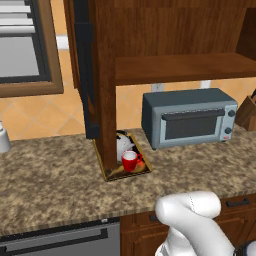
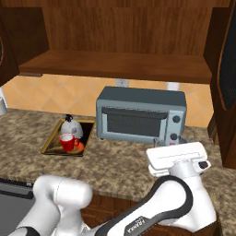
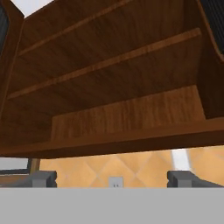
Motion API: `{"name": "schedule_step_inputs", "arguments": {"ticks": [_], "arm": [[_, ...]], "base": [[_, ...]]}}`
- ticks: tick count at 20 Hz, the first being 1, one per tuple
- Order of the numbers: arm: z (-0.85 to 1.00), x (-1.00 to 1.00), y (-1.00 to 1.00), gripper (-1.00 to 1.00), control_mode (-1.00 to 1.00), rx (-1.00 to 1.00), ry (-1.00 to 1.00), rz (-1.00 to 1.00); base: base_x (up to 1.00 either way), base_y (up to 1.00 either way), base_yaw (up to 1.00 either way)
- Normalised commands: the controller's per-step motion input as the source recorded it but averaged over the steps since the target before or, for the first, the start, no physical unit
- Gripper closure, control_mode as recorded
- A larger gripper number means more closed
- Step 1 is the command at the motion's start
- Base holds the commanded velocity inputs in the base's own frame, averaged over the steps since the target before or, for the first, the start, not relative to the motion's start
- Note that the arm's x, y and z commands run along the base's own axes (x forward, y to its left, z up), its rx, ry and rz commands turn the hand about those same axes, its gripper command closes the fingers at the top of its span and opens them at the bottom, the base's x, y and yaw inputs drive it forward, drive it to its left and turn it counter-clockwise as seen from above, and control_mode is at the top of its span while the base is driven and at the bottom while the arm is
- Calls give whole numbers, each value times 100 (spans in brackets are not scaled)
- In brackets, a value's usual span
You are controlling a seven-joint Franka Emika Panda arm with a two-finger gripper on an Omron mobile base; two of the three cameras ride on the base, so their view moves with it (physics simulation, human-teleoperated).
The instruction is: Pick the kettle from the counter and place it on the tray. Then pick the mug from the cabinet and place it on the tray. Then close the cabinet doors.
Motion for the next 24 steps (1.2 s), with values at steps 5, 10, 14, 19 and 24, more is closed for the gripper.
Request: {"name": "schedule_step_inputs", "arguments": {"ticks": [5, 10, 14, 19, 24], "arm": [[-2, 5, -47, -100, -100, 0, 0, -3], [0, 4, -42, -100, -100, 0, 0, 0], [1, 3, -32, -100, -100, 0, 0, 0], [18, -3, -25, -100, -100, 0, 0, 0], [26, -11, -16, -100, -100, -4, 0, 0]], "base": [[0, 0, 0], [0, 0, 0], [0, 0, 0], [0, 0, 0], [0, 0, 0]]}}
